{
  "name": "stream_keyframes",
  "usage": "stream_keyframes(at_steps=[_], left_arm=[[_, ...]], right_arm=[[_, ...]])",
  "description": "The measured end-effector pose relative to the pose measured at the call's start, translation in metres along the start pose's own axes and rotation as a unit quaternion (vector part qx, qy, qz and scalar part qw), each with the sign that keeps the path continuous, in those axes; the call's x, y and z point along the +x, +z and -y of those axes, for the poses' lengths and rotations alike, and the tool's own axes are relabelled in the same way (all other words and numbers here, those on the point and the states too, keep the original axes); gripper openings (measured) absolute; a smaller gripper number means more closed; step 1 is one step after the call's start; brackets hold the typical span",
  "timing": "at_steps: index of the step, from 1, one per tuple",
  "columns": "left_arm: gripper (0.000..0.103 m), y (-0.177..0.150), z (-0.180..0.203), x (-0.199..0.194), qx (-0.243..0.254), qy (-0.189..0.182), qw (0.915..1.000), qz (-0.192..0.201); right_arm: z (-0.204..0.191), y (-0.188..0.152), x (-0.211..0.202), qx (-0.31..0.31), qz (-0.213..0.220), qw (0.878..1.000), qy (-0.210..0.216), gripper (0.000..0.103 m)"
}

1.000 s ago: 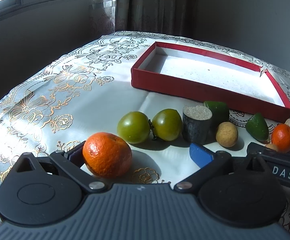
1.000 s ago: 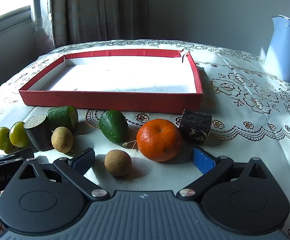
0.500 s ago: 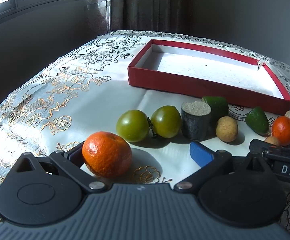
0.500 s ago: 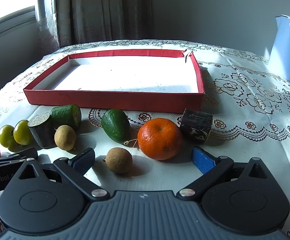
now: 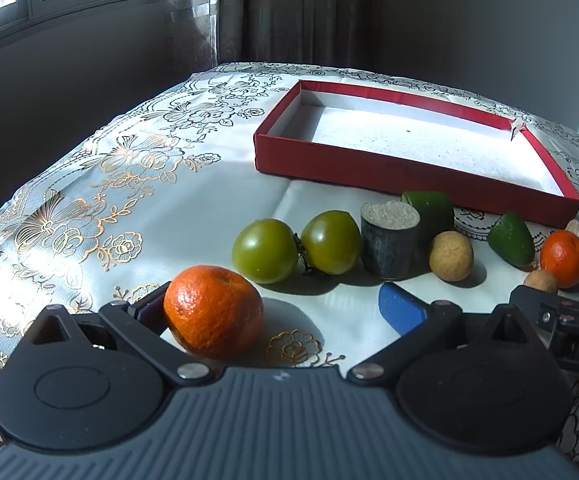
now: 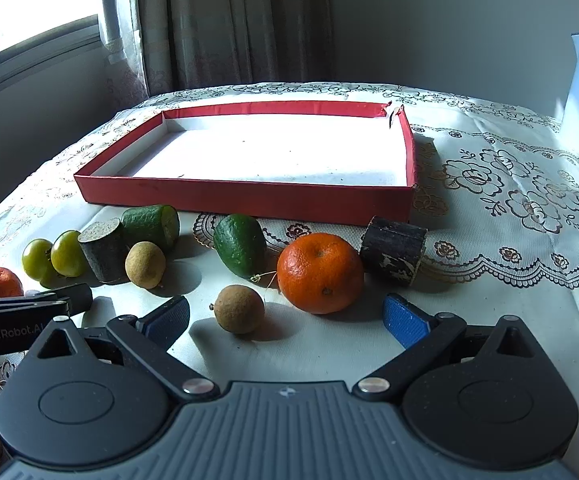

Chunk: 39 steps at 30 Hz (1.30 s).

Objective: Organize fruits

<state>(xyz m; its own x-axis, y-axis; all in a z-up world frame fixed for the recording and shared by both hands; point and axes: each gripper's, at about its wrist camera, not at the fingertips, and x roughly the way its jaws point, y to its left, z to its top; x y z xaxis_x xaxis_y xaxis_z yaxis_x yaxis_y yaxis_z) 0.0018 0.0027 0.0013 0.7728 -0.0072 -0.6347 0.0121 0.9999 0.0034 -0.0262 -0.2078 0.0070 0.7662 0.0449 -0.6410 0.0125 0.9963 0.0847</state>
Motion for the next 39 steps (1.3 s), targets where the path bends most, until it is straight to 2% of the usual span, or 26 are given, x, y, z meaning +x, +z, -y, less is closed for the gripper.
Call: stream_keyframes(at_steps=[19,24,28,30,39], left_arm=[[0.103,0.0,0.0,0.0,0.0,0.0,1.0,0.0],[0.103,0.0,0.0,0.0,0.0,0.0,1.0,0.0],[0.103,0.0,0.0,0.0,0.0,0.0,1.0,0.0],[0.103,0.0,0.0,0.0,0.0,0.0,1.0,0.0],[0.103,0.0,0.0,0.0,-0.001,0.0,1.0,0.0]], right_arm=[[0.018,-0.013,-0.015,-0.016,-0.002,1.0,-0.006,0.103],[0.034,-0.017,-0.024,-0.015,0.004,1.0,0.019,0.103],[0.04,-0.019,-0.031,-0.017,0.023,0.997,0.077,0.103],[0.037,-0.02,-0.036,-0.027,0.038,0.995,0.091,0.103],[0.024,-0.021,-0.041,-0.067,0.054,0.99,0.112,0.103]])
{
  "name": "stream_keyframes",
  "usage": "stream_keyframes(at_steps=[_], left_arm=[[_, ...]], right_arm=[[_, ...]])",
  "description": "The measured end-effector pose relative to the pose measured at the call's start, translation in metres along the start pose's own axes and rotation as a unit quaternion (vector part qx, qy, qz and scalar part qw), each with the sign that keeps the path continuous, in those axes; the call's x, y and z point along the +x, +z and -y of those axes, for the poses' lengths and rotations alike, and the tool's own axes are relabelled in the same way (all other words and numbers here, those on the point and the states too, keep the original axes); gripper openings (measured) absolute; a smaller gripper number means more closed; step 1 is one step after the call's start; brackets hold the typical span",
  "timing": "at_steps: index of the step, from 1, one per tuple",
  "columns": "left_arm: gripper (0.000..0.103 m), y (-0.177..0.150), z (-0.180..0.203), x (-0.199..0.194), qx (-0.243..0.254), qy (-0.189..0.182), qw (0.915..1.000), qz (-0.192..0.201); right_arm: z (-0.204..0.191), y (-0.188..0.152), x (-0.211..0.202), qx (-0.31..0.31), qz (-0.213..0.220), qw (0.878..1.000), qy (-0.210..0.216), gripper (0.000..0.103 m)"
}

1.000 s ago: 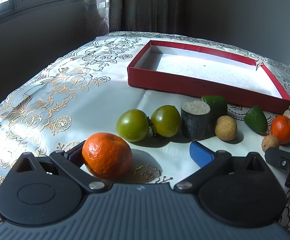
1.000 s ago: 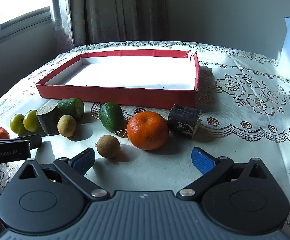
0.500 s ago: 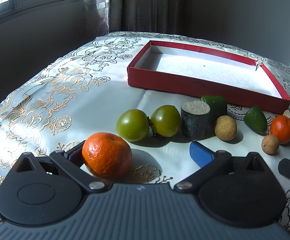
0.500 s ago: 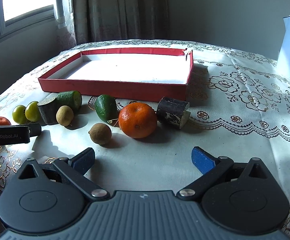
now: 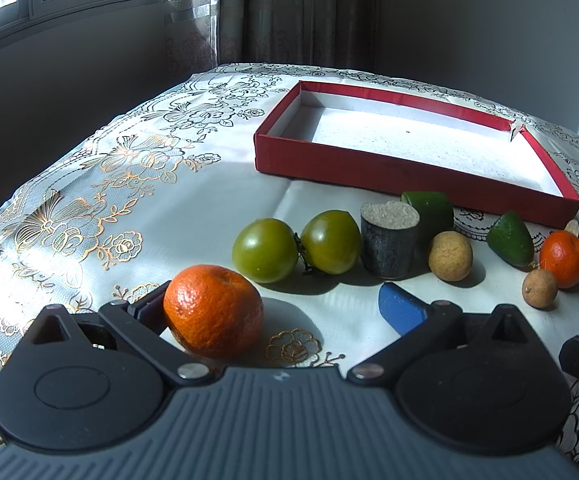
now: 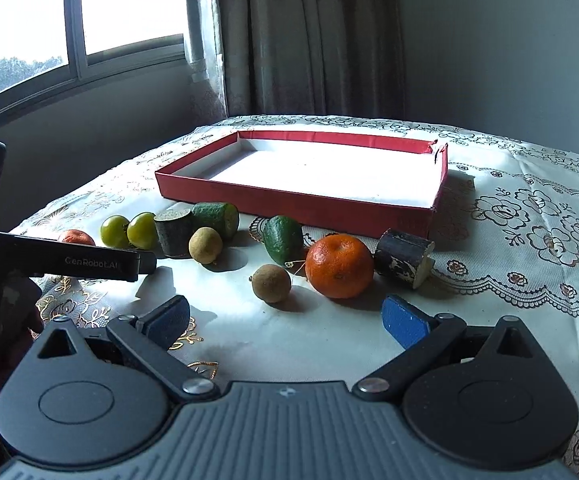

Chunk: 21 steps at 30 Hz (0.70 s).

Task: Organize fruits
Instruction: 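Move the right gripper to the brown kiwi and close on it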

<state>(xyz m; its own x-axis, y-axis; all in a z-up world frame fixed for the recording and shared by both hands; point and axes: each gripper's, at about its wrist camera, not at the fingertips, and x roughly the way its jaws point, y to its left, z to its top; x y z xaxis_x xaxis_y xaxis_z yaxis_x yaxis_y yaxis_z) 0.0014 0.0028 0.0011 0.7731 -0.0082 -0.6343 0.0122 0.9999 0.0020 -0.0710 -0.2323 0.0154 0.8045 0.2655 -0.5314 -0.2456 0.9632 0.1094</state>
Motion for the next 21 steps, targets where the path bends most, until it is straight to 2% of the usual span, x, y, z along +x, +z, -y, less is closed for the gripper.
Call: stream_keyframes(at_steps=[21], left_arm=[[0.103,0.0,0.001,0.0,-0.001,0.0,1.0,0.0]], right_arm=[[-0.018,0.002,0.005,-0.055,0.014,0.998,0.024,0.102]])
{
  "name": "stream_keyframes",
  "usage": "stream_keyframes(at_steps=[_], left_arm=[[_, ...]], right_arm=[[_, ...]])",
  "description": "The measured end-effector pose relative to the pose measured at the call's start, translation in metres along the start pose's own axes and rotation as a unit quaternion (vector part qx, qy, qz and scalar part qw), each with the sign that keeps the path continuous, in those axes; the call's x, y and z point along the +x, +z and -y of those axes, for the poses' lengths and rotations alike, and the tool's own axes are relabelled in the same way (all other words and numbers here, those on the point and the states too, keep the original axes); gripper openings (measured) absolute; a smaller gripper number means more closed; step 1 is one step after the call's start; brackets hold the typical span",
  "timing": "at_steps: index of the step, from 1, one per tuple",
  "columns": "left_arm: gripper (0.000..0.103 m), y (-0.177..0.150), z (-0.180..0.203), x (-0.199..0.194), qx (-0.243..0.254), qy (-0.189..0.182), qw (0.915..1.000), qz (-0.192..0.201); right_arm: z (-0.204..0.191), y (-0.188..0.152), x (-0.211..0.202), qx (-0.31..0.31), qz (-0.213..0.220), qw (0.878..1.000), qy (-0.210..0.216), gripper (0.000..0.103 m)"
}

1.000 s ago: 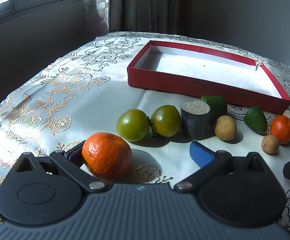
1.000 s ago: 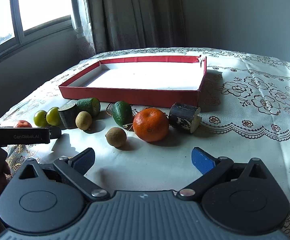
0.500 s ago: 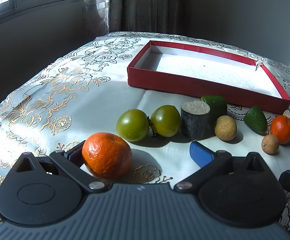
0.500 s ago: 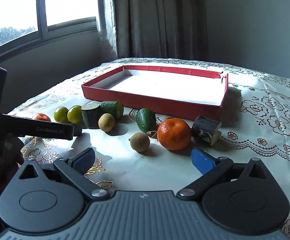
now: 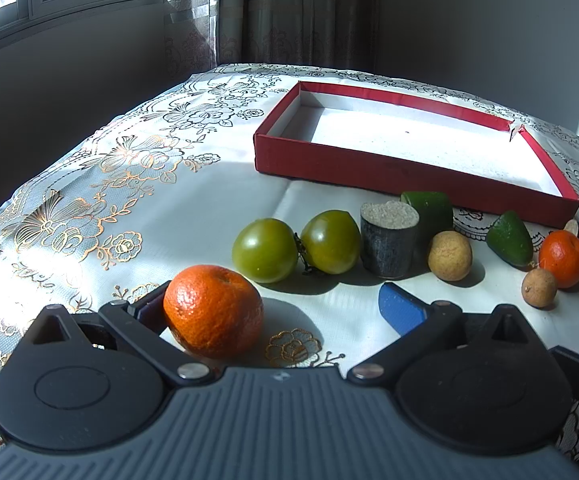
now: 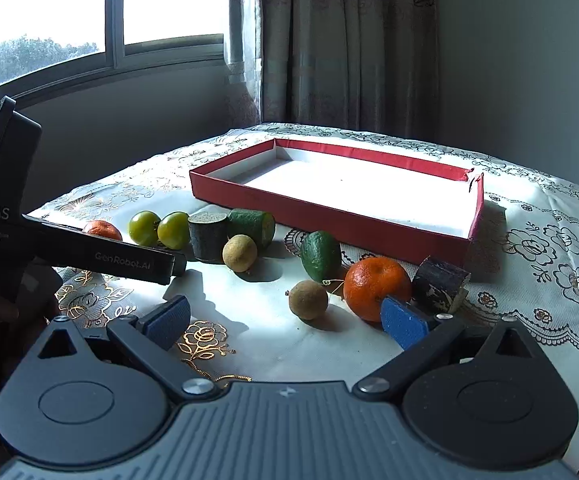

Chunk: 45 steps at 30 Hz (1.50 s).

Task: Organize fruits
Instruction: 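Move the right gripper to the brown kiwi and close on it, then lift the kiwi into the red box and open the right gripper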

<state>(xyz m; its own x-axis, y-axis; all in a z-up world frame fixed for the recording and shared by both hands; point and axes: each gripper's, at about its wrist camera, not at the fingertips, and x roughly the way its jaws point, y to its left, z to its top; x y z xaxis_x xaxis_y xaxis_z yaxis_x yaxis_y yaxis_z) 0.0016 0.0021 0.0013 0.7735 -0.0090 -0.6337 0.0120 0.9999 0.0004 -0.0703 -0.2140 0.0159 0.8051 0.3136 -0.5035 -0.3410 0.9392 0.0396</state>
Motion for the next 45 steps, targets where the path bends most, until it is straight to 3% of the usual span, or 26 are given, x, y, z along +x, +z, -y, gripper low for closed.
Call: stream_keyframes(at_steps=[13,17,22,24,26,30,35,45], left_arm=[[0.103,0.001,0.002,0.0,-0.001,0.0,1.0,0.001],[0.103,0.001,0.001,0.0,-0.001,-0.001,1.0,0.001],[0.103,0.001,0.001,0.0,-0.002,-0.001,1.0,0.001],[0.103,0.001,0.001,0.0,-0.002,-0.001,1.0,0.001],[0.103,0.001,0.001,0.0,-0.002,-0.001,1.0,0.001],[0.103,0.001,0.001,0.0,-0.002,0.0,1.0,0.002],[0.103,0.001,0.001,0.0,-0.002,0.0,1.0,0.002],[0.103,0.0,0.001,0.0,-0.002,-0.001,1.0,0.002]], right_arm=[[-0.001,0.002,0.007,-0.011,-0.004,1.0,0.009,0.099],[0.0,0.004,0.014,-0.011,-0.017,1.0,0.02,0.083],[0.002,0.007,0.02,-0.009,-0.022,0.999,0.022,0.077],[0.002,0.008,0.023,-0.011,-0.025,0.999,0.021,0.071],[0.004,0.008,0.028,-0.004,-0.036,0.999,0.018,0.059],[0.006,0.009,0.031,0.002,-0.039,0.999,0.009,0.051],[0.011,0.009,0.034,0.018,-0.046,0.999,0.001,0.027],[0.009,0.018,0.018,0.02,-0.004,1.0,0.007,0.027]])
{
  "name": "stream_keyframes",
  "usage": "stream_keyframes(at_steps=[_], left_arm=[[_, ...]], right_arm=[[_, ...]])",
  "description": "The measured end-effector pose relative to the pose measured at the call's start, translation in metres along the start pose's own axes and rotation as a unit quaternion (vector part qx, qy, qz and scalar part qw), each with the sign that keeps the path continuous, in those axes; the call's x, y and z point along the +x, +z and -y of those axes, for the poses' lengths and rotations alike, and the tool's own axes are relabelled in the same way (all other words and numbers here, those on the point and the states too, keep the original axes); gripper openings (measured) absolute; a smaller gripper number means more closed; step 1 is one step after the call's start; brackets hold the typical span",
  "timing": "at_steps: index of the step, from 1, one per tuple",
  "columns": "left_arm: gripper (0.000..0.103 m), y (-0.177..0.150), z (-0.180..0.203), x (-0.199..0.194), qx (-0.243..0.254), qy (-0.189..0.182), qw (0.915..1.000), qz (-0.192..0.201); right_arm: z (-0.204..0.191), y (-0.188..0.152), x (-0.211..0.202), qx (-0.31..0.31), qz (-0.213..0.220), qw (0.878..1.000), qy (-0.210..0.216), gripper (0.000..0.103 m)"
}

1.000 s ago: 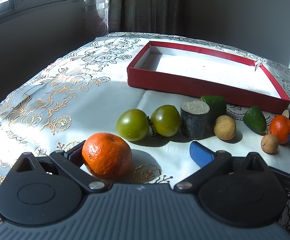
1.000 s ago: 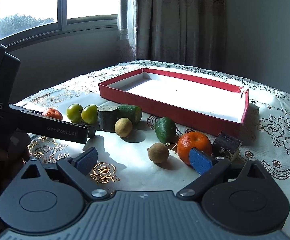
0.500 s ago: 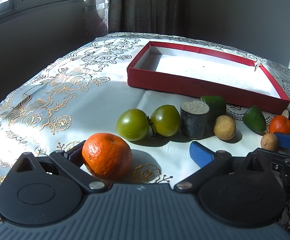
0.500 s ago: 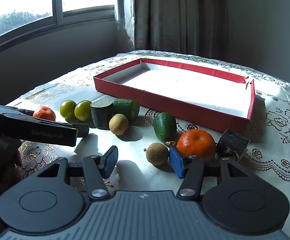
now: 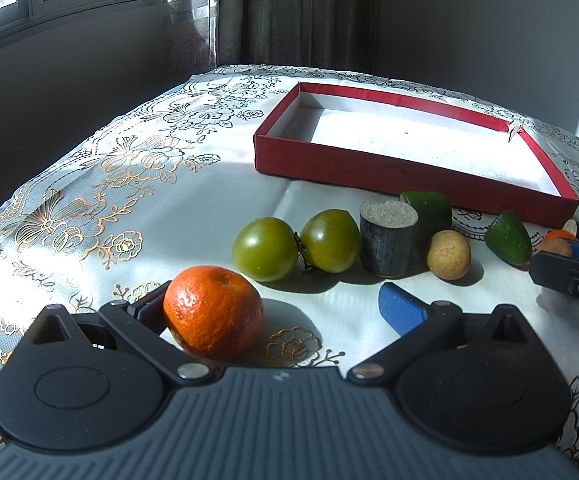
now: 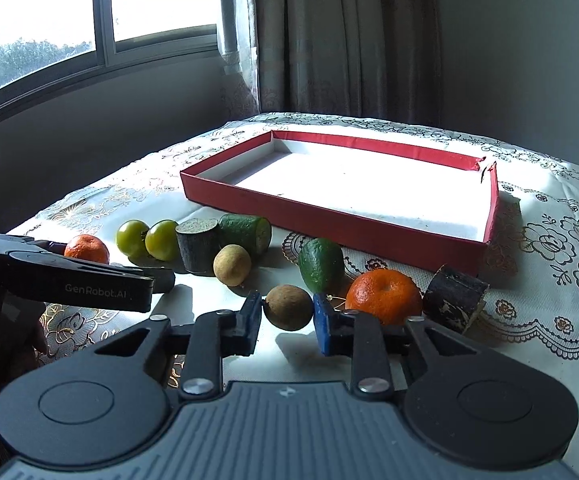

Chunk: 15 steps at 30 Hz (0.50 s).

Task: Organize fruits
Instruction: 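Lift the kiwi into the red box and open the right gripper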

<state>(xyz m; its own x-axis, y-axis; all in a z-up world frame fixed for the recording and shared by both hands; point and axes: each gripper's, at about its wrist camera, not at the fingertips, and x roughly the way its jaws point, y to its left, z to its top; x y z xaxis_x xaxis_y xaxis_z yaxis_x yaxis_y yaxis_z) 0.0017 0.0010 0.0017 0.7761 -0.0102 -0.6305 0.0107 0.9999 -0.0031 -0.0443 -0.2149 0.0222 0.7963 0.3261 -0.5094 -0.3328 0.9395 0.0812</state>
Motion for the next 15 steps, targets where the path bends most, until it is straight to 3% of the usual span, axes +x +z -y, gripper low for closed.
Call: stream_keyframes(at_steps=[6,15], left_arm=[[0.103,0.0,0.0,0.0,0.0,0.0,1.0,0.0],[0.103,-0.001,0.0,0.0,0.0,0.0,1.0,0.0]], right_arm=[[0.03,0.033,0.002,0.02,0.043,0.997,-0.054,0.027],[0.076,0.038,0.042,0.058,0.016,0.991,-0.123,0.027]])
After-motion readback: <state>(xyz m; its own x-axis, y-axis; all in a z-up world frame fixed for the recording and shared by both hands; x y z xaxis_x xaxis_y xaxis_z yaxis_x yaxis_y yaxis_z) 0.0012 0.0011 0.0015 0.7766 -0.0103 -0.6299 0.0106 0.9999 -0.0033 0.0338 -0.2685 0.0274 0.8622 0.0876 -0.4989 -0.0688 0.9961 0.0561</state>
